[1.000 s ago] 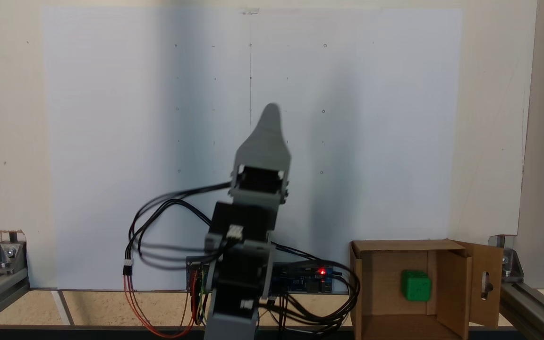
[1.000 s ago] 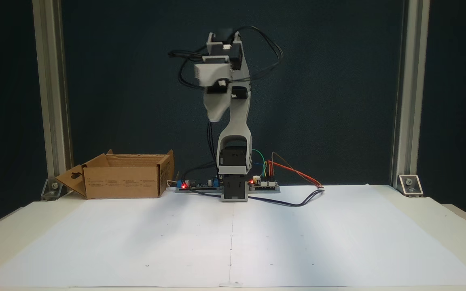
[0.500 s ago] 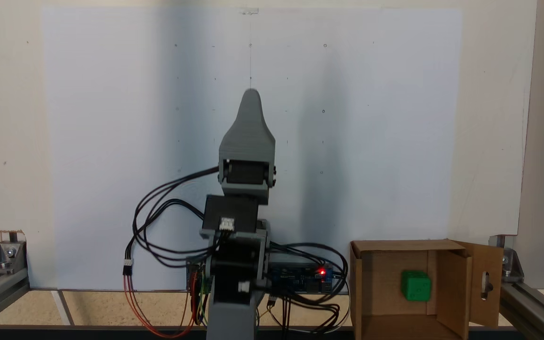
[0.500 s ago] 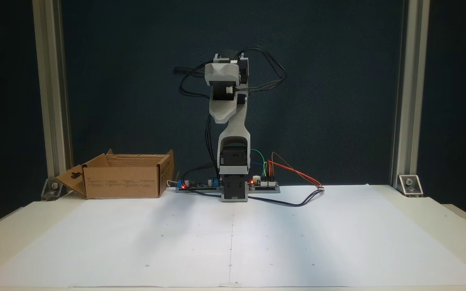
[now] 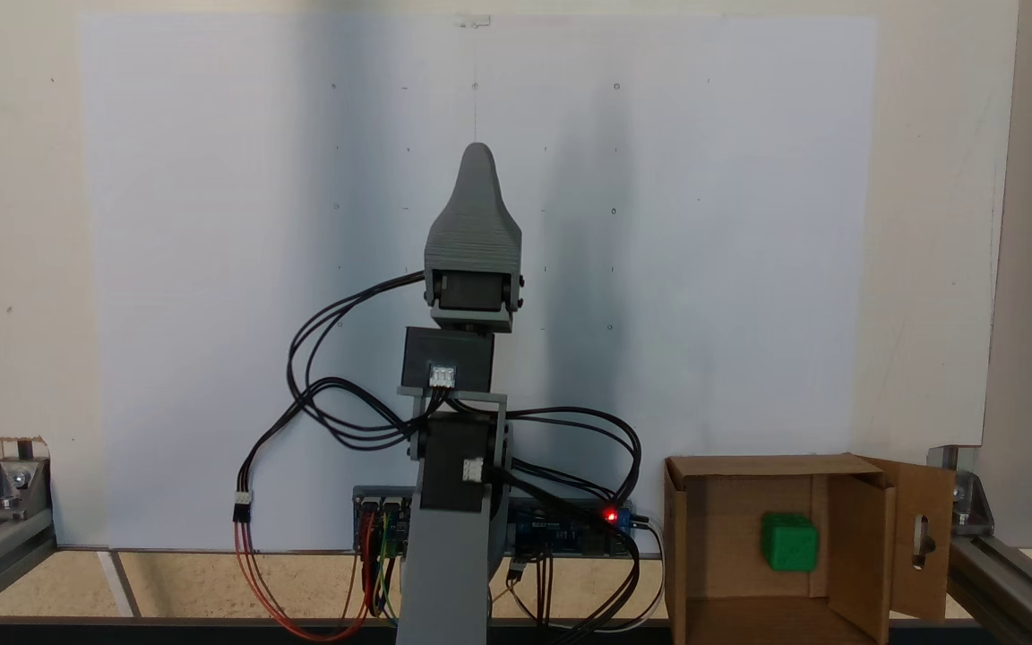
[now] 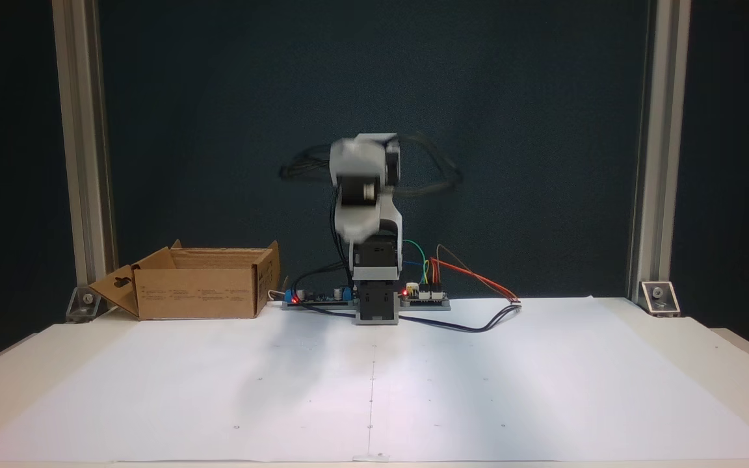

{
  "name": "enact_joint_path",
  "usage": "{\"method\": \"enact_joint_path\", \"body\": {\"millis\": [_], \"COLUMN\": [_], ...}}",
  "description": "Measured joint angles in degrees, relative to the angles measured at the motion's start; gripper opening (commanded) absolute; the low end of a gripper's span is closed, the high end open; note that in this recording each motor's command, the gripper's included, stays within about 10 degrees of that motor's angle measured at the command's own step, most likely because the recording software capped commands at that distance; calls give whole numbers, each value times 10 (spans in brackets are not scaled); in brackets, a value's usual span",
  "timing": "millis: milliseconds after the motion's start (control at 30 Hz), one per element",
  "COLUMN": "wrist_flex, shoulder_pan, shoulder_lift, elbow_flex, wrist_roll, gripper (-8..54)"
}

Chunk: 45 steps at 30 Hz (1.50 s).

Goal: Grasp a green dice and put it in the bin.

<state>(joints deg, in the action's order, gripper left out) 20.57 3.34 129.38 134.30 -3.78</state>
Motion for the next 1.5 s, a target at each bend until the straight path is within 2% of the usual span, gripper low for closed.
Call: {"method": "enact_joint_path", "body": {"millis": [333, 767, 1067, 1500], "wrist_flex": [249, 528, 718, 726], "shoulder_pan": [0, 0, 0, -1], "shoulder_lift": [0, 0, 0, 0], "elbow_flex": [224, 411, 420, 420], "wrist_roll": [0, 0, 0, 0], "gripper": [438, 441, 446, 446]}}
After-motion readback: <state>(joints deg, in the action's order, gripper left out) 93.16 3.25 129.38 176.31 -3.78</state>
